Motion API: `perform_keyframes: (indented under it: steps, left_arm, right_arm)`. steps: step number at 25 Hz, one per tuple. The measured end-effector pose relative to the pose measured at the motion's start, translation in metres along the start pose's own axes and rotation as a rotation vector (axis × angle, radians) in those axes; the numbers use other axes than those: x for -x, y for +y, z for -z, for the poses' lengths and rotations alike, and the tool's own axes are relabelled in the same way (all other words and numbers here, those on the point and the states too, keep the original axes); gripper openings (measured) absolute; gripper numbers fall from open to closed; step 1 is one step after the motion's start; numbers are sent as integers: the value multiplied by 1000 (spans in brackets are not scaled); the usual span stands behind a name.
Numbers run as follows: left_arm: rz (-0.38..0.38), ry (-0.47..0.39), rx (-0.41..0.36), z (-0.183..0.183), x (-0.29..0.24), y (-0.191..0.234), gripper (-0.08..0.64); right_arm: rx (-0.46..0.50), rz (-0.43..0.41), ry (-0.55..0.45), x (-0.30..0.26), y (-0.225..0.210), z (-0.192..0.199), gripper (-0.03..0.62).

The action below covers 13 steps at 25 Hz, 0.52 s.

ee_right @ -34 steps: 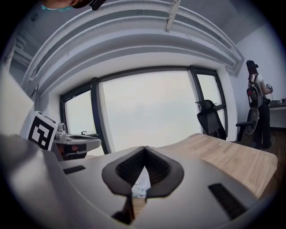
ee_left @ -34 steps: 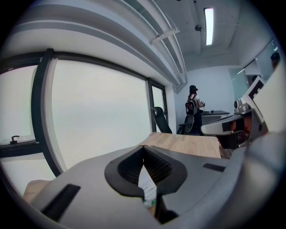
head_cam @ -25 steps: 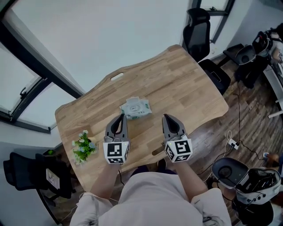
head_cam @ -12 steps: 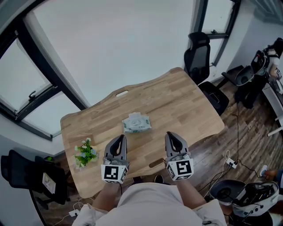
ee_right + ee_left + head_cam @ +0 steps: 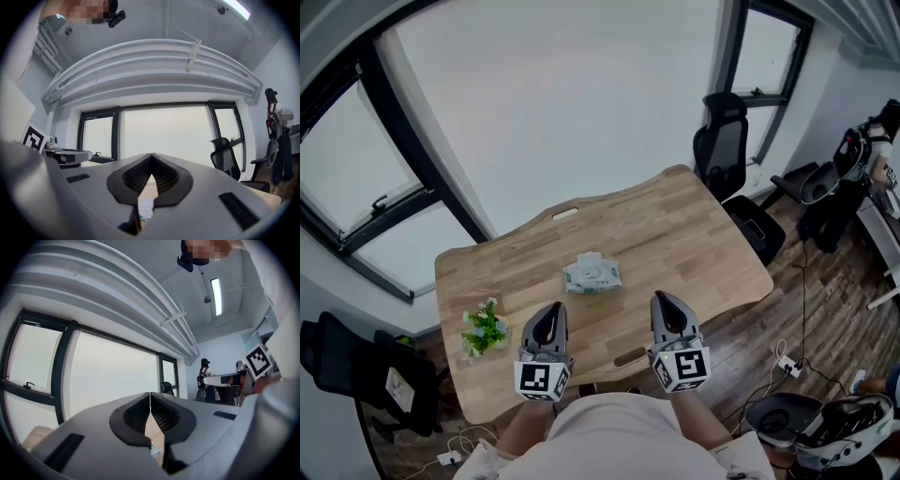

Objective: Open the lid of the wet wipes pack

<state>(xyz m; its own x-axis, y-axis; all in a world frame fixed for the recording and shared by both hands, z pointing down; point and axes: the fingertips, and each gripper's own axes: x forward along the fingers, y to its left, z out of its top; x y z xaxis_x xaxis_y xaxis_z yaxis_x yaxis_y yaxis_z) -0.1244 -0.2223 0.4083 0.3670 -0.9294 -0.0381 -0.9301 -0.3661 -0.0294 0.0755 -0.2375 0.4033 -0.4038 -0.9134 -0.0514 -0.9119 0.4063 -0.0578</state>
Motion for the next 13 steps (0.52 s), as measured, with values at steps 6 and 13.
perform_keyframes:
  steps: [6,13]
  left_arm:
    - [0,23,2,11,6,-1,21]
    - [-16,23,-31,12,14,0,21]
  right_arm:
    - [-1,-9,12,2,5,6,6]
    - [18,-25,8,10,13,6,6]
